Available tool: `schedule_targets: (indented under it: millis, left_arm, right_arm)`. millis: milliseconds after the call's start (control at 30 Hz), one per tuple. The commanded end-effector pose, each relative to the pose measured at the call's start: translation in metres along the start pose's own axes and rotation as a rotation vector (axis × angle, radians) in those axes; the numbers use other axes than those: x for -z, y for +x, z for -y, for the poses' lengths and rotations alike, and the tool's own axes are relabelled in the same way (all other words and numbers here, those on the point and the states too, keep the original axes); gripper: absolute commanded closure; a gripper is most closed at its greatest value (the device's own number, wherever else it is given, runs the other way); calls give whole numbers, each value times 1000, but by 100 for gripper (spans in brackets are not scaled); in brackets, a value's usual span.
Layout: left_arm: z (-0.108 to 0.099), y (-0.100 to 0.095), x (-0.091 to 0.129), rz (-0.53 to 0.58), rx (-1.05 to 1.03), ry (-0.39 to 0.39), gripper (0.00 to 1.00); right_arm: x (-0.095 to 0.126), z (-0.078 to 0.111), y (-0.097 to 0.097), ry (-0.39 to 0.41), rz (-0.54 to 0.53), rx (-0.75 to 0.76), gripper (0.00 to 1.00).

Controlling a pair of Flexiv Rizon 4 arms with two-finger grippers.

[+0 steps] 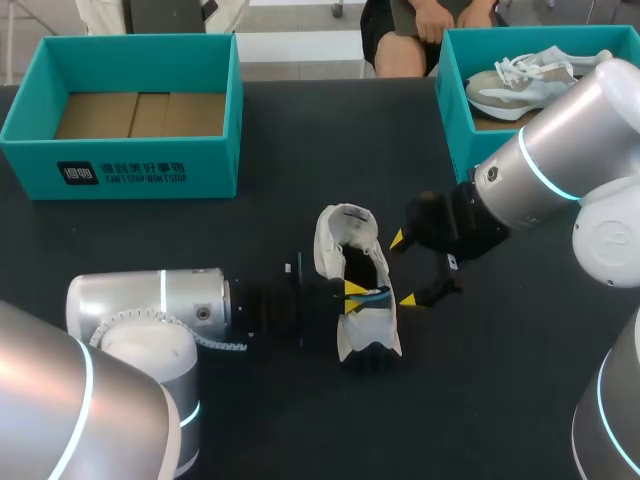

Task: Take the shoe out of the shoebox, open the shoe tongue, remove and reinsert the insole, then place the shoe into the shoebox

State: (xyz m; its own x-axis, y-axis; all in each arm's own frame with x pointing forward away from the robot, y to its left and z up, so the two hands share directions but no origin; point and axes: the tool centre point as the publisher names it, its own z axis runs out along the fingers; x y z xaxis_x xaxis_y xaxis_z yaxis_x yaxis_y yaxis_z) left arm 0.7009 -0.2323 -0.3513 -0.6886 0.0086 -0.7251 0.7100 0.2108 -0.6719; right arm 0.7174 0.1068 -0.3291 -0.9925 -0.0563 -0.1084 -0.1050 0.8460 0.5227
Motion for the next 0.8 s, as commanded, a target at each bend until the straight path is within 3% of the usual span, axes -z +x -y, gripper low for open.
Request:
schedule_targets:
  millis: [33, 67, 100, 200, 567, 600, 633, 800]
  left_arm:
    - [5, 2, 1, 5, -3, 5, 100]
    - [7, 1, 2, 8, -6, 8, 89]
    - [10, 1, 3, 11, -9, 14, 71]
    - [18, -2, 7, 23, -19, 30, 67]
    - [31, -1, 6, 22, -7, 72, 75]
    - [30, 0, 4, 17, -3, 71, 79]
    - [29, 1, 2, 11, 2, 71, 97]
    - [20, 7, 1, -22, 13, 51, 100]
  right_arm:
    - [-1, -1, 1, 3, 2, 0, 0]
    - [-1, -1, 1, 3, 2, 0, 0]
    - [-1, -1, 1, 3, 2, 0, 0]
    - [-1, -1, 1, 3, 2, 0, 0]
    - [-1, -1, 1, 3, 2, 0, 0]
    - [-1, -1, 1, 3, 2, 0, 0]
    - [-1, -1, 1, 3, 2, 0, 0]
    - [-1, -1, 1, 3, 2, 0, 0]
